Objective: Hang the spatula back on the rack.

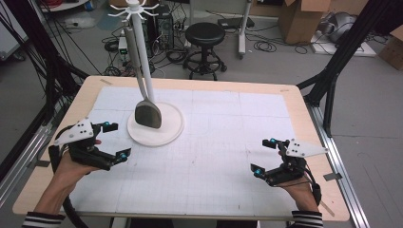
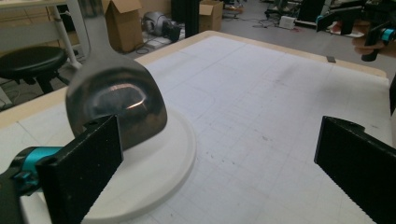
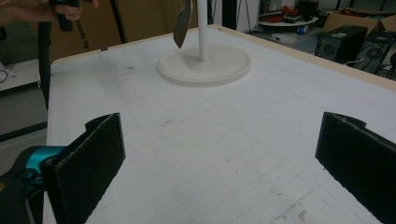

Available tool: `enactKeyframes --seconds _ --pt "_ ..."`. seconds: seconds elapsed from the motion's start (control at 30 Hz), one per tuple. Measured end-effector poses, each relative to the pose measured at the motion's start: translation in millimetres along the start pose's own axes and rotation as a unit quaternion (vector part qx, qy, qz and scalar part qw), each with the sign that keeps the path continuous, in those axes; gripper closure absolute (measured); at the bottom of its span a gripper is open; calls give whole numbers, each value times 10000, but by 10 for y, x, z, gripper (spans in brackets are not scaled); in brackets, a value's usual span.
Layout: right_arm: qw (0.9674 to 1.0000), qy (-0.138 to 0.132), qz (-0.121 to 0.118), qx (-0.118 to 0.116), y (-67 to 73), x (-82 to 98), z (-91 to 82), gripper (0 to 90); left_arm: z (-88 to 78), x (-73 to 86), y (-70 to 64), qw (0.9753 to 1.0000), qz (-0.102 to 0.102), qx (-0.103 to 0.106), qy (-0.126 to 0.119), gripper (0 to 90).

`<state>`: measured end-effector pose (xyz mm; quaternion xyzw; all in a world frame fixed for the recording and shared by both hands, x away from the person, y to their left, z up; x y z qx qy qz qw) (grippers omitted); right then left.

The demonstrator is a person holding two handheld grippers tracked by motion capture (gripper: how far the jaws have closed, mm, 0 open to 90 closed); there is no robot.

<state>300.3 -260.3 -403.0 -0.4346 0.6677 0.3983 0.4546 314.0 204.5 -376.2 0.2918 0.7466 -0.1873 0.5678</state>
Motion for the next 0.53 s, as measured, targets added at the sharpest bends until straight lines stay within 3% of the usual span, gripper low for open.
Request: enactKeyframes --seconds 0.13,0.23,0.3,0.33,0.4,0.53 --pt "10000 -10 8 -2 -4 -1 -5 4 -2 125 -42 10000 20 55 20 17" --pt "10000 -4 21 4 -6 1 -7 4 1 221 -64 9997 -24 228 -33 17" --pt "10000 8 4 1 -7 3 -5 4 23 297 -25 9998 -62 196 -56 17" --pt "10000 19 10 -4 -4 4 -5 4 37 327 2 9997 -135 177 108 17" --pt "10000 28 -24 -6 -6 3 0 4 28 335 36 9997 -217 124 48 17" --pt "10000 21 -8 2 -12 2 1 4 23 343 17 9997 -164 169 60 17"
Point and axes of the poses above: each handheld gripper's, and its own axes: z roughly forward along the jaws, x roughly out of its underside, y roughly to its left, the point moved 6 cm from there along z, roughly forward along the jaws, and after that the axes turned 15 degrees about -x, right-handed, at the moved point
